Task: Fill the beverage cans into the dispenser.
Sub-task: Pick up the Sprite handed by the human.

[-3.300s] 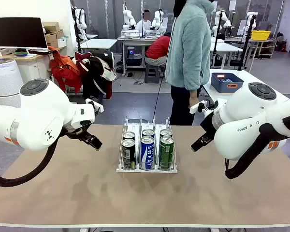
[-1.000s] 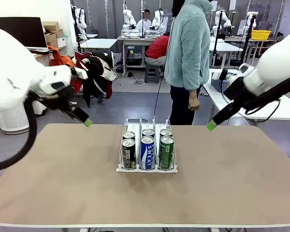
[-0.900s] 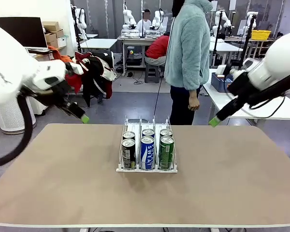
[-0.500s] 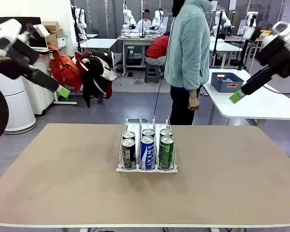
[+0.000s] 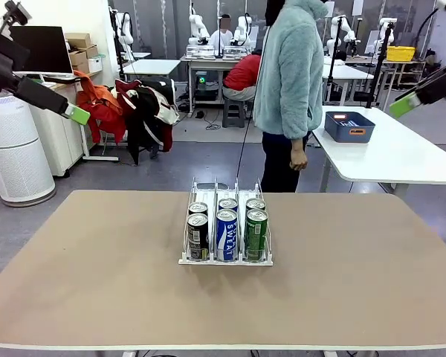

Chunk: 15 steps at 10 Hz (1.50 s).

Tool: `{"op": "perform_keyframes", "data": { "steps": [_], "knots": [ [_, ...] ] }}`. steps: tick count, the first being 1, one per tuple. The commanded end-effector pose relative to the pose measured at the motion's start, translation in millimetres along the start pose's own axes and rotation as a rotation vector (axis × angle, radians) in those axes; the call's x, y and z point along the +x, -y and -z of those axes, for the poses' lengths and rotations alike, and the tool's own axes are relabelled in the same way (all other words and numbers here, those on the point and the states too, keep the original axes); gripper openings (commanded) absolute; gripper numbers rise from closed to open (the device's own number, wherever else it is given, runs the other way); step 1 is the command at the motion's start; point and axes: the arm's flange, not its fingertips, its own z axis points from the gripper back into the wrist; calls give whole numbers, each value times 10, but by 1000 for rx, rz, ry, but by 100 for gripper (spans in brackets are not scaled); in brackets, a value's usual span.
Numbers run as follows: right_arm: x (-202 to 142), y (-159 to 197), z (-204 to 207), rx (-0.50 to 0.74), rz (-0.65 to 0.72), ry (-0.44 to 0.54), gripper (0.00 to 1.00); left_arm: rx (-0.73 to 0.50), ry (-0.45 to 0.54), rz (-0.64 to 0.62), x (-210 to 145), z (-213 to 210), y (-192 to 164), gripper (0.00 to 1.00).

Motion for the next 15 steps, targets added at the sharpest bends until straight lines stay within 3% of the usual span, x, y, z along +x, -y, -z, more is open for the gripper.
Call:
{"op": "perform_keyframes", "data": {
  "steps": [1,2,8,10,13,15],
  "knots": [
    [-35,25,-3,-53,-7,47,100,-40,-1,19,-22,29,-42,100],
    [0,0,0,0,0,0,100,0,0,0,0,0,0,100],
    [0,7,-21,-18,6,-3,100,5,-2,3,4,-12,17,100],
    [150,-25,-109,-29,23,-86,100,-22,-127,3,151,-125,97,100],
    [318,-26,-334,-40,54,-138,100,-44,-154,25,316,-344,257,100],
    [350,-28,-515,-39,51,-124,100,-6,-167,80,398,-457,323,100]
  ]
}}
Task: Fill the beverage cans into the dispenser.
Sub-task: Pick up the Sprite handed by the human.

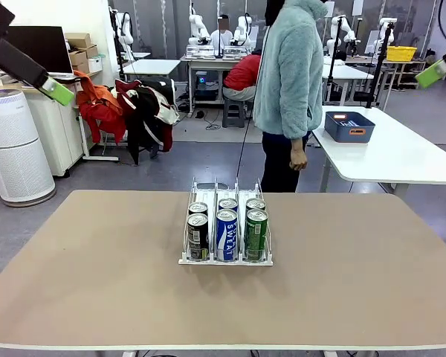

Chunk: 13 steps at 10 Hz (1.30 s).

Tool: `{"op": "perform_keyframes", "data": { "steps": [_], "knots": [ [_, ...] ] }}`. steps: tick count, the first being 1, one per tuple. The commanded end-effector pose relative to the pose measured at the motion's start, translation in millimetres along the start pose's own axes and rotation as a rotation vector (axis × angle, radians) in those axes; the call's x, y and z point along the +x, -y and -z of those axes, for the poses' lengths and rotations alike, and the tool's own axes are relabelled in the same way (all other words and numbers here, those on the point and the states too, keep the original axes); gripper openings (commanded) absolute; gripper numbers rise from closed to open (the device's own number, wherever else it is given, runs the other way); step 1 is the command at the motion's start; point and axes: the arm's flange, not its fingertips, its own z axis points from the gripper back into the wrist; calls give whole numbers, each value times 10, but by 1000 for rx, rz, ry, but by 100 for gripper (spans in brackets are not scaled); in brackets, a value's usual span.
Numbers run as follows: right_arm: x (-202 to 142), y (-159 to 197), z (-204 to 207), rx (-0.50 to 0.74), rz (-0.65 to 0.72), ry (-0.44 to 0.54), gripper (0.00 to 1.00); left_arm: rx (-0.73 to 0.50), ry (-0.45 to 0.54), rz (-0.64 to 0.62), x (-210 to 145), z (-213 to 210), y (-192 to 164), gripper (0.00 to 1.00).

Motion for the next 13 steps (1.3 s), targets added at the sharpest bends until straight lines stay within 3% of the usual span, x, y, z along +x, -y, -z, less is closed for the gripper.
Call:
{"op": "perform_keyframes", "data": {
  "steps": [1,6,7,8,13],
  "knots": [
    [28,17,-162,-24,14,-9,100,36,-14,22,19,-76,-8,100],
    [21,50,-406,-66,6,105,100,42,28,68,-5,-194,80,100],
    [14,58,-416,-64,-1,113,100,33,22,23,66,-169,87,100],
    [36,30,-429,-61,5,67,100,33,22,23,66,-169,87,100],
    [36,30,-429,-61,5,67,100,33,22,23,66,-169,87,100]
  ]
}}
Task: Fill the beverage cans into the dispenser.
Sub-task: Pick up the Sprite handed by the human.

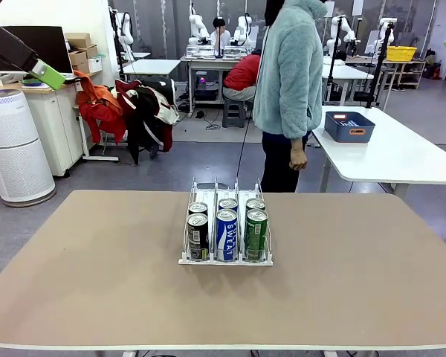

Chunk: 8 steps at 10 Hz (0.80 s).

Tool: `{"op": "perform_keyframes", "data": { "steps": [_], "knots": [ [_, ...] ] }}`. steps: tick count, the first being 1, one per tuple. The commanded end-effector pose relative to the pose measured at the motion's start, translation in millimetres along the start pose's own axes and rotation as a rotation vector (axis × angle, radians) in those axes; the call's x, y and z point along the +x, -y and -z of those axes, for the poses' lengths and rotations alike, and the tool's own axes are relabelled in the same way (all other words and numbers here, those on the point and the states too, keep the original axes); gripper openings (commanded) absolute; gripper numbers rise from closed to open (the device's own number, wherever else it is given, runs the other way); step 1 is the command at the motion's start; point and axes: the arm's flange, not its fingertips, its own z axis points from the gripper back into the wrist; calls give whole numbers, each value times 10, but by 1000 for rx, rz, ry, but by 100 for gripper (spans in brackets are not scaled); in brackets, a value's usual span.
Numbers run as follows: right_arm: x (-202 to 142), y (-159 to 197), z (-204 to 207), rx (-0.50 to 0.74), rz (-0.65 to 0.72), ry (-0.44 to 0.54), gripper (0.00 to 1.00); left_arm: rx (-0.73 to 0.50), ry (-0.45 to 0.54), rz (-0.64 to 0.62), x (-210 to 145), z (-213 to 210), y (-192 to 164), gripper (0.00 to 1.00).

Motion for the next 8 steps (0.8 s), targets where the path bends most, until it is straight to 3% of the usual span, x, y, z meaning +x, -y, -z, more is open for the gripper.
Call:
{"op": "perform_keyframes", "data": {
  "steps": [1,8],
  "knots": [
    [-6,-8,7,2,0,-9,100,0,-2,-7,-1,8,-6,100],
    [-6,-8,7,2,0,-9,100,0,-2,-7,-1,8,-6,100]
  ]
}}
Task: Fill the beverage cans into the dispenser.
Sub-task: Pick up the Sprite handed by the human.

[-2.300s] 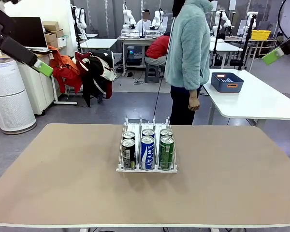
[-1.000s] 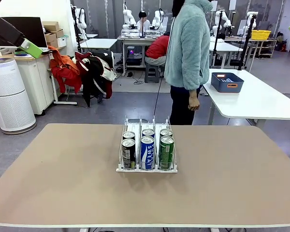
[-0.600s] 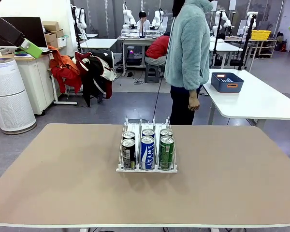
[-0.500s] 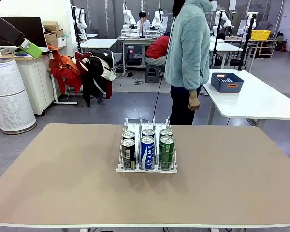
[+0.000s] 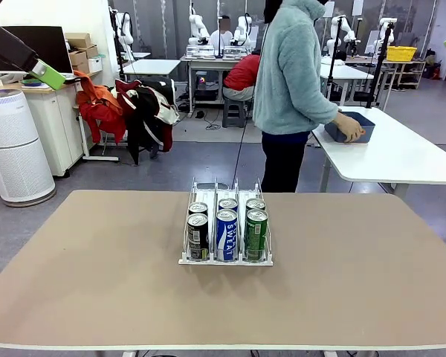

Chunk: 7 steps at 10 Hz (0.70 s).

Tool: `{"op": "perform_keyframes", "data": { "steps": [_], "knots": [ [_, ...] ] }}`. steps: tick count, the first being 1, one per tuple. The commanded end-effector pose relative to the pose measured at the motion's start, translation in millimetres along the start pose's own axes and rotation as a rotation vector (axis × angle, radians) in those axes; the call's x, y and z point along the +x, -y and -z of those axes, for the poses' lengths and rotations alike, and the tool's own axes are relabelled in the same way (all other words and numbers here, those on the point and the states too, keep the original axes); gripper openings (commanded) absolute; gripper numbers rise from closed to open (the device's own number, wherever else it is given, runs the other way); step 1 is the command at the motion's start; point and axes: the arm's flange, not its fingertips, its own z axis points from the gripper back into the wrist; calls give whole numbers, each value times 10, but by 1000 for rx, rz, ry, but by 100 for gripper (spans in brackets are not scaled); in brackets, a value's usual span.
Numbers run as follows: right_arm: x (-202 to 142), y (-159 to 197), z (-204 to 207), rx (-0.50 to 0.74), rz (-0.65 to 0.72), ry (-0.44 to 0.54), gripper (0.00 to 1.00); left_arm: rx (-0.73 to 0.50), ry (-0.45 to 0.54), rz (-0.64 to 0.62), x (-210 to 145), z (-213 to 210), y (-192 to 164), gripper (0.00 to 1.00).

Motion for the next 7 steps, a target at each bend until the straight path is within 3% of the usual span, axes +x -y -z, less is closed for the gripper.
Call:
{"op": "perform_keyframes", "data": {
  "steps": [1,7],
  "knots": [
    [-6,-8,7,2,0,-9,100,0,-2,-7,-1,9,-6,100],
    [-6,-8,7,2,0,-9,100,0,-2,-7,-1,9,-6,100]
  ]
}}
